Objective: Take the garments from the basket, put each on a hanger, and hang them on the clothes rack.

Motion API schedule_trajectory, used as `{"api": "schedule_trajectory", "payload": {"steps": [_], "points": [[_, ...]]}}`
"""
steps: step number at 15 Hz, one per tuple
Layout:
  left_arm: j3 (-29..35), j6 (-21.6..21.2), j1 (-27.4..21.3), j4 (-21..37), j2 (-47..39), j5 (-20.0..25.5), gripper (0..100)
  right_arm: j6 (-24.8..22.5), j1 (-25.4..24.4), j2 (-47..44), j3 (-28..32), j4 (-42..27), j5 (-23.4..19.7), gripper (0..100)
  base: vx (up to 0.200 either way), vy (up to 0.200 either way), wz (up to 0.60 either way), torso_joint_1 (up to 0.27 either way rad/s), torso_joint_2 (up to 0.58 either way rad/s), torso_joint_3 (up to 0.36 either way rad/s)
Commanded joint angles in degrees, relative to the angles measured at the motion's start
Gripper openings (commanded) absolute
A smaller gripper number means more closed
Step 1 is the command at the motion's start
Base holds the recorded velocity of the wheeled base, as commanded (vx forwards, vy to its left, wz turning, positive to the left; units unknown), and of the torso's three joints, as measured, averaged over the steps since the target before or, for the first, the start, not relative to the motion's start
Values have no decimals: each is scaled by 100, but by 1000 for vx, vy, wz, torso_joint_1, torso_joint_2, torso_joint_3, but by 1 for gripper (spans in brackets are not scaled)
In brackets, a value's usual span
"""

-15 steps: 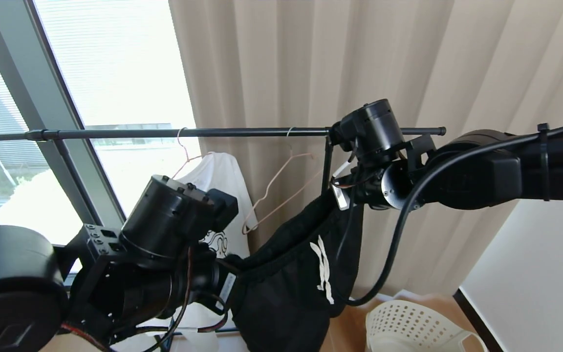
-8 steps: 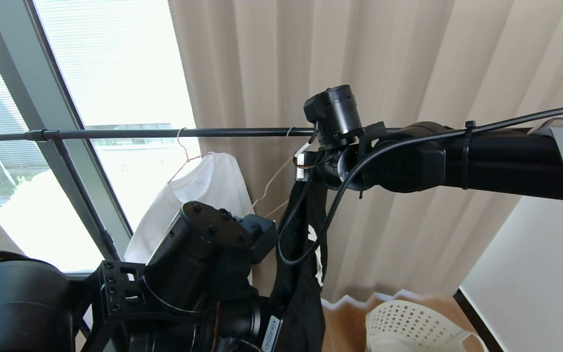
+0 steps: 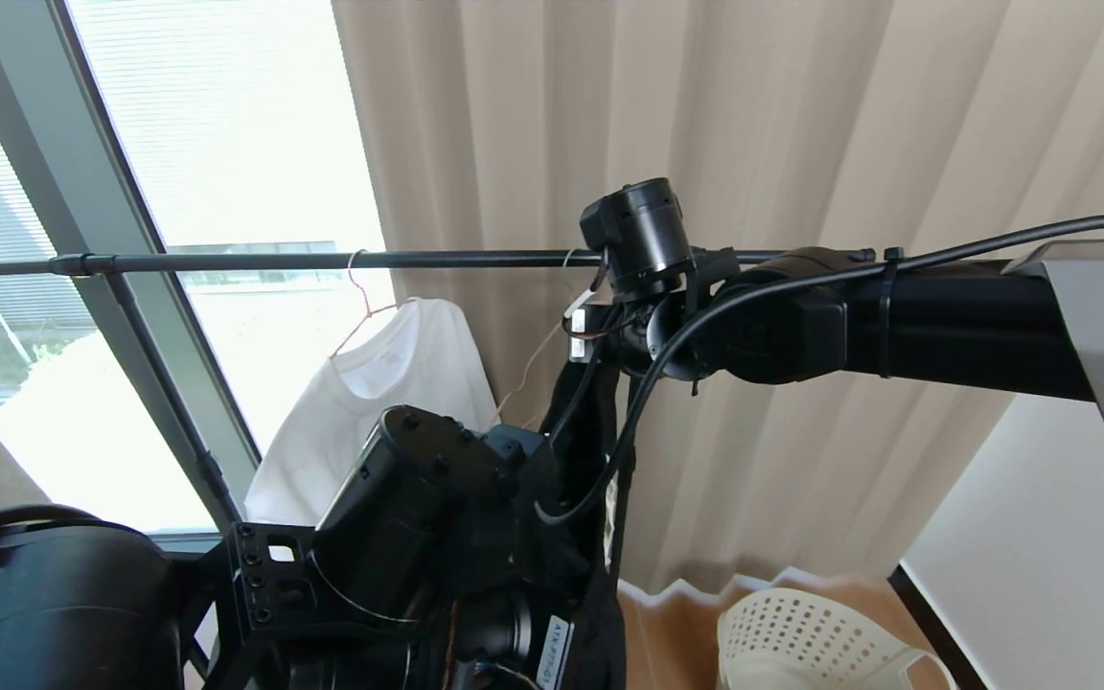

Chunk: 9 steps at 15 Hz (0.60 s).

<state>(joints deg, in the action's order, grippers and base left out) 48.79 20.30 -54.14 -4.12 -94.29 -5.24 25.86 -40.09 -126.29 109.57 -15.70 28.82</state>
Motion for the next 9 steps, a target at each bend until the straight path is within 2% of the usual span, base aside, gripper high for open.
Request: {"api": "schedule_trajectory", "payload": {"steps": [1, 3, 5, 6, 7, 9], "points": [[-344, -140, 378, -1, 227, -109, 0, -204, 230, 386, -102, -311, 36, 0, 0, 0, 0, 0, 0, 0], [-317, -377, 870, -27, 236, -443, 0, -503, 336, 694, -296, -794, 238, 0, 0, 0, 0, 0, 0, 0], [-133, -641, 1283, -36, 183, -539, 0, -696, 380, 826, -542, -891, 563, 0, 0, 0, 0, 0, 0, 0], [114, -685, 1564, -36, -54, -592, 0, -863, 380, 905, -849, -882, 977, 0, 0, 0, 0, 0, 0, 0], [333, -685, 1714, -36, -282, -821, 0, -968, 362, 966, -1060, -873, 1126, 0, 0, 0, 0, 0, 0, 0], [878, -615, 1828, -36, -731, -1260, 0, -1100, 248, 1151, -1350, -864, 1135, 0, 0, 0, 0, 0, 0, 0]]}}
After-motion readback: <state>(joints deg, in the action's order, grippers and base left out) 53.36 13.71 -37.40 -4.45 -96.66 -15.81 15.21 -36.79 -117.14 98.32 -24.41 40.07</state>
